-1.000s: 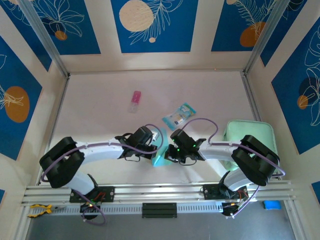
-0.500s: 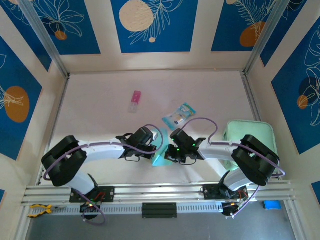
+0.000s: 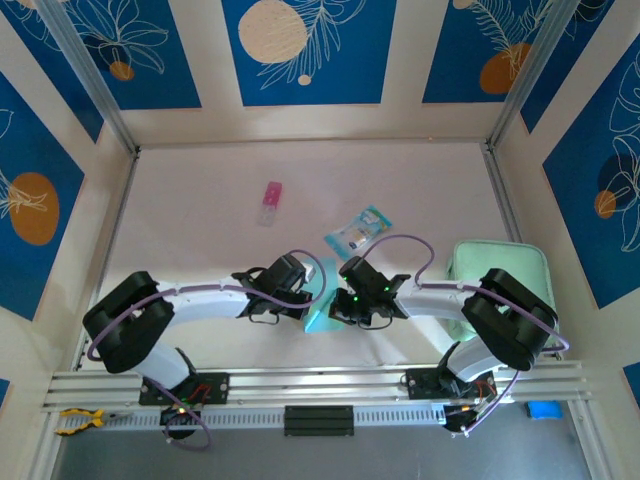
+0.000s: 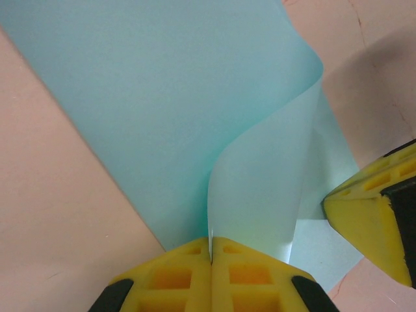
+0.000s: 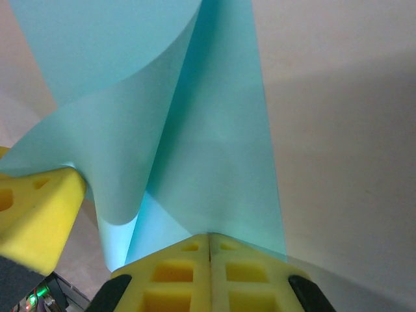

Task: Fold a paper plane with a square sheet of paper (pick it up from the middle)
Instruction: Fold the triangle a second time at the center of the table.

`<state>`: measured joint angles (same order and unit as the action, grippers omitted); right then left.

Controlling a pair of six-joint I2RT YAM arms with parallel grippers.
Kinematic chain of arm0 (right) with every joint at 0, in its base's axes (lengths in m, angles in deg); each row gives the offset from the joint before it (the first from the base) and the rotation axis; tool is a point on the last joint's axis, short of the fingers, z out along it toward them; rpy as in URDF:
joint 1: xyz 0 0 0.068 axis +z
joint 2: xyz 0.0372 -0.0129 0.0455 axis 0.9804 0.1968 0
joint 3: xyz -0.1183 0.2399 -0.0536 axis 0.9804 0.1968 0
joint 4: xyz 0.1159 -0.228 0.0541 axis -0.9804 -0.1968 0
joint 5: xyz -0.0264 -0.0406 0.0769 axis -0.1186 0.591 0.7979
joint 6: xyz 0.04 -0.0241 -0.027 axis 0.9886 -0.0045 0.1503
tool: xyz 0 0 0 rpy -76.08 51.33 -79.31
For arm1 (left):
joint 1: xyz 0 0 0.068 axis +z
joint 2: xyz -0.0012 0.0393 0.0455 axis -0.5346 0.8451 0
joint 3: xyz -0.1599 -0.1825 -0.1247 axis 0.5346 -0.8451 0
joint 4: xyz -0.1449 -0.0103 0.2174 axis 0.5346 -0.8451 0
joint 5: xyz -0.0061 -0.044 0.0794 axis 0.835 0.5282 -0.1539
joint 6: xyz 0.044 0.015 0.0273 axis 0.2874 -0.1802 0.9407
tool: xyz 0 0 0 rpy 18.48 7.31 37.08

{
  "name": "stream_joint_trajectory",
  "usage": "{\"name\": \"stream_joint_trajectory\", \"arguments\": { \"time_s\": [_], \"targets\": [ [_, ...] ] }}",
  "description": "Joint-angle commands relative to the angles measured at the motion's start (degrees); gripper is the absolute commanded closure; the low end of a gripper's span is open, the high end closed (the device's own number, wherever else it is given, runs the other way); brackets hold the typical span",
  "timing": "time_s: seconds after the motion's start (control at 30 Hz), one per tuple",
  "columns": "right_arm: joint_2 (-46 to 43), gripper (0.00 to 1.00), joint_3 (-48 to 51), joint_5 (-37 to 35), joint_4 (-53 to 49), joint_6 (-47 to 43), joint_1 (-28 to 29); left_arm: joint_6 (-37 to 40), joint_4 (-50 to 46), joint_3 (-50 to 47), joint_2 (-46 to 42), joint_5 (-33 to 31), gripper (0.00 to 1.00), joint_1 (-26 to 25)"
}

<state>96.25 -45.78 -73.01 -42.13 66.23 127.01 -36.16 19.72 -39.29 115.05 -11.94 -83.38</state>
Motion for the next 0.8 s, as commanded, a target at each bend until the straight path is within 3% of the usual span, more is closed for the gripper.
{"name": "stream_joint_trajectory", "arguments": {
  "time_s": [0.0, 0.77],
  "targets": [
    [1.3, 0.99, 0.1, -0.3, -3.8, -0.6, 0.2, 0.0, -1.5, -0.7, -0.1, -0.4, 1.0, 0.7],
    [1.3, 0.99, 0.2, -0.3, -3.7, -0.5, 0.4, 1.1, 0.6, -0.3, 0.0, -0.7, 0.99, 0.7]
  ]
}}
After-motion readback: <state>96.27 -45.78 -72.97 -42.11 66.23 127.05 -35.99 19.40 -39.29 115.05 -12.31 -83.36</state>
